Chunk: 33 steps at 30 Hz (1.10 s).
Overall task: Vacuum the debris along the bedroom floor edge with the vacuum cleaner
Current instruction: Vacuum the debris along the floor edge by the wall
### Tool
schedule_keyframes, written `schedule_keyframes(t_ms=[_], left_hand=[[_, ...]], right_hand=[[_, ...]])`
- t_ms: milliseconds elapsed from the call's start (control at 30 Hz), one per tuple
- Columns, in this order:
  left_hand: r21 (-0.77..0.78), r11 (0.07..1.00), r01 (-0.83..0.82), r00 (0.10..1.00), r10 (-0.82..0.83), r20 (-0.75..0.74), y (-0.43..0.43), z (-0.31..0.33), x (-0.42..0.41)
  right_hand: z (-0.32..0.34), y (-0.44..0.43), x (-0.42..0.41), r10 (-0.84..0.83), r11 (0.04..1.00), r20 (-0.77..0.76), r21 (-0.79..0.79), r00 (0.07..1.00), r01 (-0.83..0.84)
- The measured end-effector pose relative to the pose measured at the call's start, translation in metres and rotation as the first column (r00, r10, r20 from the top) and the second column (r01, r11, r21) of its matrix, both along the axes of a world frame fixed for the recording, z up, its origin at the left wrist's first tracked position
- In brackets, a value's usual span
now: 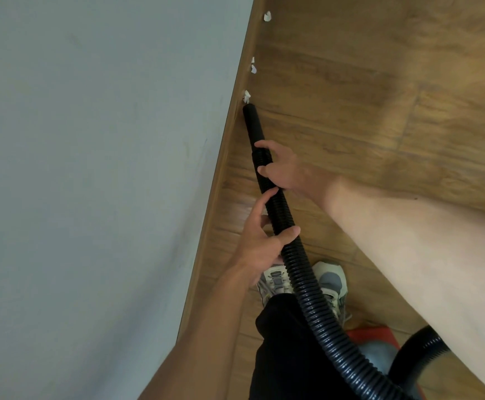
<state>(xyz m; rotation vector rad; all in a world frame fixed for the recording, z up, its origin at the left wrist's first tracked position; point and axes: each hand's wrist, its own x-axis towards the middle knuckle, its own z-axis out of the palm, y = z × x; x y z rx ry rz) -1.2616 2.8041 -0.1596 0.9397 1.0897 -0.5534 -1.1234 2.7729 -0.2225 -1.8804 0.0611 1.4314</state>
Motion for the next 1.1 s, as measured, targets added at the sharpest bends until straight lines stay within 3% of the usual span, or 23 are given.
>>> schedule_keyframes(t_ms=[400, 600, 700, 1100], left_hand=[[-0.007, 1.0, 0.005, 1.0, -0.004, 0.024, 0.013, 0.012, 0.031], [-0.17, 0.985, 0.043, 0.998, -0.036, 0.046, 0.015, 0.012, 0.036], [-0.176, 0.984, 0.032, 0.999, -0.025, 0.042, 0.013, 0.013, 0.039], [-0.148, 0.989, -0.026, 1.0, 0.028, 0.013, 0.005, 0.002, 0.063]], right_hand=[[0.006, 0.013, 0.025, 0.003, 1.0, -0.04, 0.011, 0.999, -0.003], [0.007, -0.001, 0.039, 0.179, 0.983, 0.01, 0.035, 0.984, -0.179], [0.005, -0.004, 0.047, 0.271, 0.961, 0.049, 0.041, 0.961, -0.273], [-0.013, -0.005, 0.066, 0.177, 0.981, 0.024, 0.078, 0.984, -0.178]])
